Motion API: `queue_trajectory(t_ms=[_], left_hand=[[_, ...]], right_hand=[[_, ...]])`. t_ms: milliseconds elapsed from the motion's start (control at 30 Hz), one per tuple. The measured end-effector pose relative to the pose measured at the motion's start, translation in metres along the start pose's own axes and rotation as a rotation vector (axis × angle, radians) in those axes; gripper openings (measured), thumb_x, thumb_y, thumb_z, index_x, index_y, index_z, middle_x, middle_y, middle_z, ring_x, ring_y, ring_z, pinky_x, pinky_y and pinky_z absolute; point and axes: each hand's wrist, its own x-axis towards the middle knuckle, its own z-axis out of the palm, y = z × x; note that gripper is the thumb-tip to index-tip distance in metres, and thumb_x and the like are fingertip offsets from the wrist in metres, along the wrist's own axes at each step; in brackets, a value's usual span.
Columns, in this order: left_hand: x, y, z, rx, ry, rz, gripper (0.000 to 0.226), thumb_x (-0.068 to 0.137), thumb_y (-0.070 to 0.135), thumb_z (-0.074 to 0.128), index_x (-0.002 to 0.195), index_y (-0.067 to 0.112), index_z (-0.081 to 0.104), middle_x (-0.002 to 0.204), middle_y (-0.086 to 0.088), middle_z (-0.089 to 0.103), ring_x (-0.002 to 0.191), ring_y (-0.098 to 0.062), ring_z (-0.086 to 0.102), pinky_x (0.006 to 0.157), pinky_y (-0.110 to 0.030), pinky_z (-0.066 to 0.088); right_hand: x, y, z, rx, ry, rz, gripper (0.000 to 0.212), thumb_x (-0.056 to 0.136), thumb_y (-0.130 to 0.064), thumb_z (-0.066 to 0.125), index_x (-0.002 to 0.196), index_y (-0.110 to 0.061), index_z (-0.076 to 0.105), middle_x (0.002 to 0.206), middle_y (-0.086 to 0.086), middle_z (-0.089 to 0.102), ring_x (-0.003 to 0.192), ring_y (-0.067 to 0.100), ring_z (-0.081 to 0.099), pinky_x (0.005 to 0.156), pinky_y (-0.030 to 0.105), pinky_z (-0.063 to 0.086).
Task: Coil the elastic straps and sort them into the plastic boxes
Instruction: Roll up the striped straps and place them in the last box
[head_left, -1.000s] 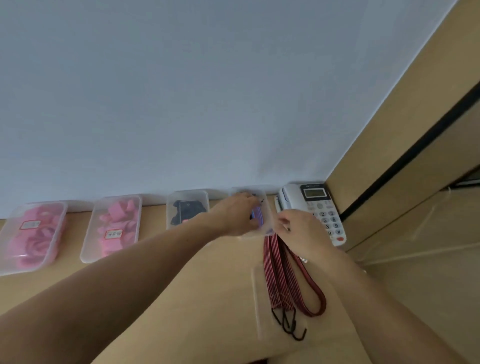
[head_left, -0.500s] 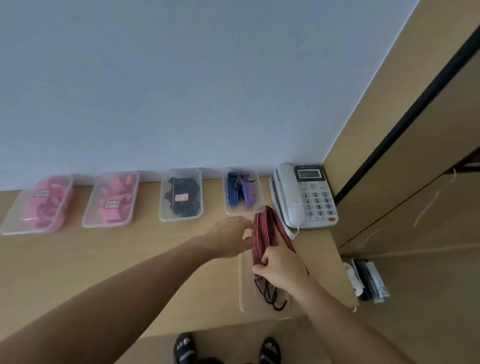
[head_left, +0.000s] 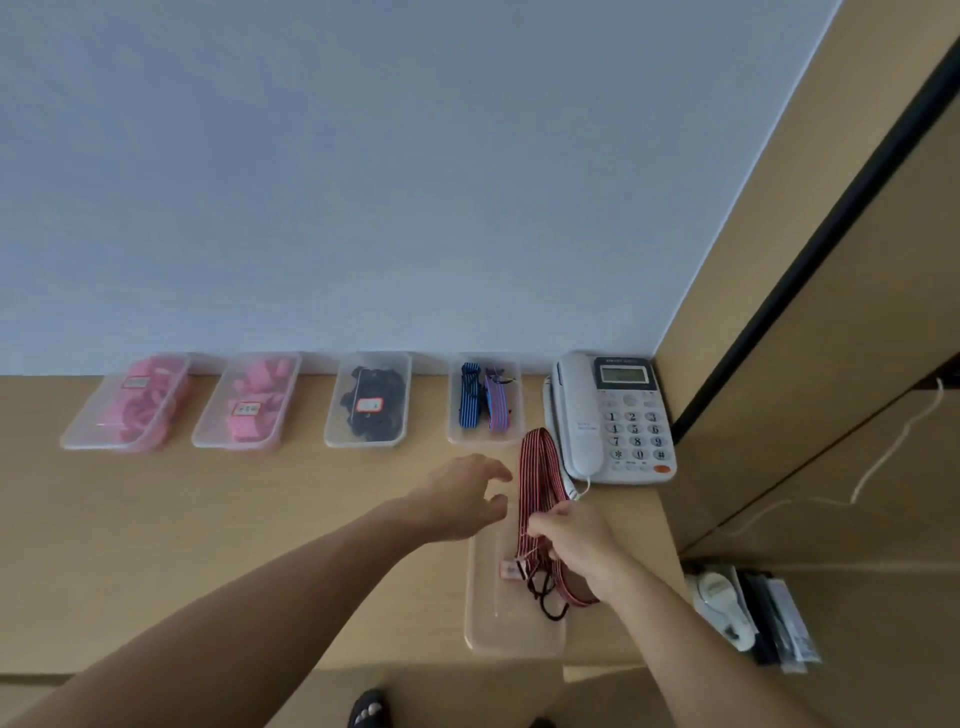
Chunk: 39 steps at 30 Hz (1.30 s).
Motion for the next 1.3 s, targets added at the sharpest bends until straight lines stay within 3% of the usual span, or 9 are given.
queue_trajectory(t_ms=[133,233,367,500,700,800,933,1033,1300], left_hand=[[0.002,0.022,-0.025,-0.044,0.013,0.086,0.042,0.097,0.032,0.056,0.136,0.019,0.057,0.138,0.003,0.059,0.125,-0.014,0.054,0.105,-0.029,0.040],[0.000,0.041,-0.055,-0.146,0.019,0.138,0.035,0.098,0.032,0.055,0.128,0.016,0.062,0.125,0.000,0.067,0.111,-0.014,0.063,0.095,-0.025,0.047],[-0.004,0.061,-0.094,-0.361,0.037,0.175,0.029,0.090,0.040,0.068,0.112,0.022,0.062,0.104,0.004,0.072,0.093,-0.012,0.069,0.078,-0.026,0.056],[-0.005,0.074,-0.119,-0.411,0.033,0.258,0.033,0.079,0.037,0.078,0.103,0.028,0.058,0.088,0.008,0.076,0.068,0.002,0.067,0.054,-0.013,0.047],[0.002,0.073,-0.125,-0.374,-0.006,0.283,0.021,0.078,0.029,0.079,0.094,0.021,0.068,0.088,0.007,0.075,0.078,-0.007,0.070,0.078,-0.026,0.057],[0.000,0.069,-0.127,-0.307,-0.134,0.320,0.021,0.077,0.024,0.076,0.090,0.036,0.066,0.083,0.023,0.072,0.079,0.002,0.069,0.073,-0.020,0.056],[0.004,0.065,-0.125,-0.201,-0.078,0.338,0.017,0.081,0.025,0.074,0.080,0.040,0.066,0.080,0.022,0.072,0.084,-0.014,0.070,0.081,-0.035,0.058],[0.009,0.064,-0.125,-0.217,0.008,0.342,0.022,0.081,0.017,0.073,0.075,0.037,0.067,0.066,0.024,0.066,0.065,0.002,0.060,0.067,-0.018,0.051],[0.020,0.056,-0.098,0.033,0.004,0.371,0.013,0.083,0.014,0.067,0.095,0.011,0.073,0.094,0.001,0.076,0.088,-0.011,0.069,0.083,-0.027,0.055]], right_hand=[[-0.011,-0.023,-0.026,0.317,0.009,-0.027,0.018,0.079,-0.011,0.066,0.067,-0.014,0.053,0.058,0.002,0.047,0.044,0.012,0.035,0.041,0.024,0.022],[-0.022,-0.053,-0.049,0.499,-0.001,-0.107,0.008,0.087,-0.009,0.061,0.082,-0.007,0.055,0.063,0.005,0.052,0.047,0.010,0.039,0.040,0.024,0.024],[-0.039,-0.097,-0.069,0.630,0.016,-0.254,0.011,0.093,-0.006,0.059,0.083,0.000,0.059,0.062,0.009,0.057,0.047,0.014,0.044,0.039,0.024,0.030],[-0.054,-0.131,-0.080,0.697,0.021,-0.379,0.008,0.092,-0.006,0.062,0.089,0.000,0.064,0.073,0.014,0.068,0.058,0.020,0.056,0.047,0.027,0.041],[-0.062,-0.146,-0.082,0.774,0.101,-0.396,0.005,0.092,-0.003,0.063,0.095,0.000,0.059,0.082,0.019,0.069,0.068,0.026,0.061,0.051,0.027,0.049],[-0.063,-0.151,-0.086,0.898,0.084,-0.366,0.014,0.092,0.000,0.062,0.105,0.002,0.057,0.083,0.021,0.067,0.062,0.022,0.060,0.046,0.024,0.049],[-0.059,-0.152,-0.087,0.973,0.051,-0.348,0.021,0.091,0.003,0.062,0.109,-0.003,0.053,0.081,0.020,0.066,0.062,0.023,0.058,0.043,0.024,0.048],[-0.055,-0.145,-0.085,0.964,-0.018,-0.330,0.020,0.092,0.004,0.060,0.109,-0.003,0.053,0.079,0.018,0.066,0.054,0.019,0.057,0.042,0.023,0.045],[-0.049,-0.138,-0.082,0.783,-0.103,-0.300,0.018,0.093,0.001,0.059,0.109,-0.006,0.059,0.076,0.010,0.072,0.055,0.016,0.063,0.037,0.021,0.037]])
